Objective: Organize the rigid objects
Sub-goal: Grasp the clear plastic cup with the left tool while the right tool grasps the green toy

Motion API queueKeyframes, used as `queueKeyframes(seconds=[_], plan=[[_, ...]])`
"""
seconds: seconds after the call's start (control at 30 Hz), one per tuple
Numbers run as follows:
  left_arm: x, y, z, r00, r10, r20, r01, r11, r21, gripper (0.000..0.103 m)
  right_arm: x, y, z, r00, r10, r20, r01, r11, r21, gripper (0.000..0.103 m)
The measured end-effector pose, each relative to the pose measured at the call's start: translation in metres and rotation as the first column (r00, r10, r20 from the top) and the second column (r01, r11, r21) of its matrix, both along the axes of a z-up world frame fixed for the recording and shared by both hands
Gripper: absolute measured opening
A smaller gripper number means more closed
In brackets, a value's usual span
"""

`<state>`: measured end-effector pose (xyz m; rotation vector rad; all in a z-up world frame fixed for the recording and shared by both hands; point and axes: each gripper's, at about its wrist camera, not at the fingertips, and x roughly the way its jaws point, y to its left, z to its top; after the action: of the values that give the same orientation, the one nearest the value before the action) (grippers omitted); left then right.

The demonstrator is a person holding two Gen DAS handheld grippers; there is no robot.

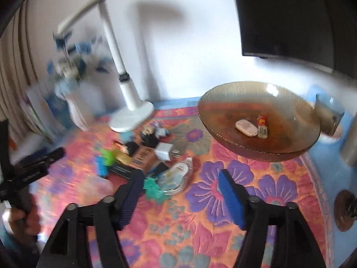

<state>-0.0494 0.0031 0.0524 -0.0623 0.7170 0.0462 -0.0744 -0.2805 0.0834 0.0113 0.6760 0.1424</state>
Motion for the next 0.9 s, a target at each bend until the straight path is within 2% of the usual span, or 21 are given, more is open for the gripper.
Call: queueKeyframes(seconds=[0.03,0.1,0.17,0.23,0.3,0.37,0.43,0.53,0.6,0.67,0.7,0.8,0.87,0.9], plan=[[0.002,0.005,-0.014,1.0,-0.002,-0.028,0.001,0.999,-0.033,0.091,0.003,0.007,-0.01,1.0,0.003,-0.01,-0.003,1.0,-0.021,0.073],[0.007,0.015,-0.025,0.997,0.003,-0.08,-0.009,0.997,-0.074,0.09,0.005,0.011,-0.022,1.0,0.004,-0.023,-0.005,0.999,-0.033,0.073],[0.004,0.019,-0.022,0.999,-0.011,-0.039,0.007,0.994,-0.107,0.092,0.007,0.008,-0.035,0.999,0.001,-0.037,-0.002,0.999,-0.033,0.073],[0.007,0.021,-0.026,0.998,-0.027,-0.058,0.019,0.992,-0.128,0.092,0.011,0.007,-0.041,0.998,-0.008,-0.068,0.006,0.999,-0.037,0.073],[0.008,0.02,-0.03,0.996,-0.04,-0.081,0.029,0.991,-0.133,0.092,0.011,0.007,-0.041,0.998,-0.004,-0.06,0.002,0.999,-0.035,0.074],[0.006,0.017,-0.028,0.997,-0.044,-0.065,0.036,0.992,-0.124,0.092,0.014,0.009,-0.044,0.997,0.006,-0.077,-0.008,0.999,-0.036,0.08],[0.003,0.013,-0.026,0.998,-0.053,-0.045,0.048,0.993,-0.107,0.092,0.016,0.008,-0.044,0.996,0.007,-0.086,-0.009,1.0,-0.026,0.081],[-0.002,0.006,-0.023,0.998,-0.056,-0.039,0.053,0.996,-0.07,0.092,0.016,-0.003,-0.043,0.995,-0.009,-0.102,0.012,1.0,0.029,0.081],[-0.005,-0.001,-0.019,0.995,-0.092,-0.043,0.09,0.994,-0.062,0.092,0.017,-0.012,-0.042,0.989,0.013,-0.148,0.004,0.993,0.115,0.081],[-0.01,-0.009,-0.016,0.985,-0.166,-0.051,0.16,0.981,-0.109,0.092,0.015,-0.018,-0.043,0.982,0.06,-0.181,-0.017,0.974,0.226,0.081],[-0.013,-0.016,-0.015,0.972,-0.228,-0.056,0.216,0.963,-0.159,0.092,0.013,-0.018,-0.043,0.979,0.068,-0.193,-0.017,0.967,0.256,0.081],[-0.012,-0.039,-0.016,0.95,-0.298,-0.096,0.279,0.945,-0.171,0.091,0.016,-0.001,-0.043,0.973,0.088,-0.213,-0.039,0.974,0.225,0.08],[-0.008,-0.053,-0.018,0.94,-0.319,-0.12,0.299,0.941,-0.161,0.091,0.019,0.015,-0.041,0.973,0.098,-0.211,-0.062,0.984,0.17,0.074],[-0.005,-0.057,-0.02,0.937,-0.325,-0.131,0.302,0.938,-0.17,0.09,0.021,0.022,-0.041,0.971,0.109,-0.212,-0.078,0.986,0.149,0.068]])
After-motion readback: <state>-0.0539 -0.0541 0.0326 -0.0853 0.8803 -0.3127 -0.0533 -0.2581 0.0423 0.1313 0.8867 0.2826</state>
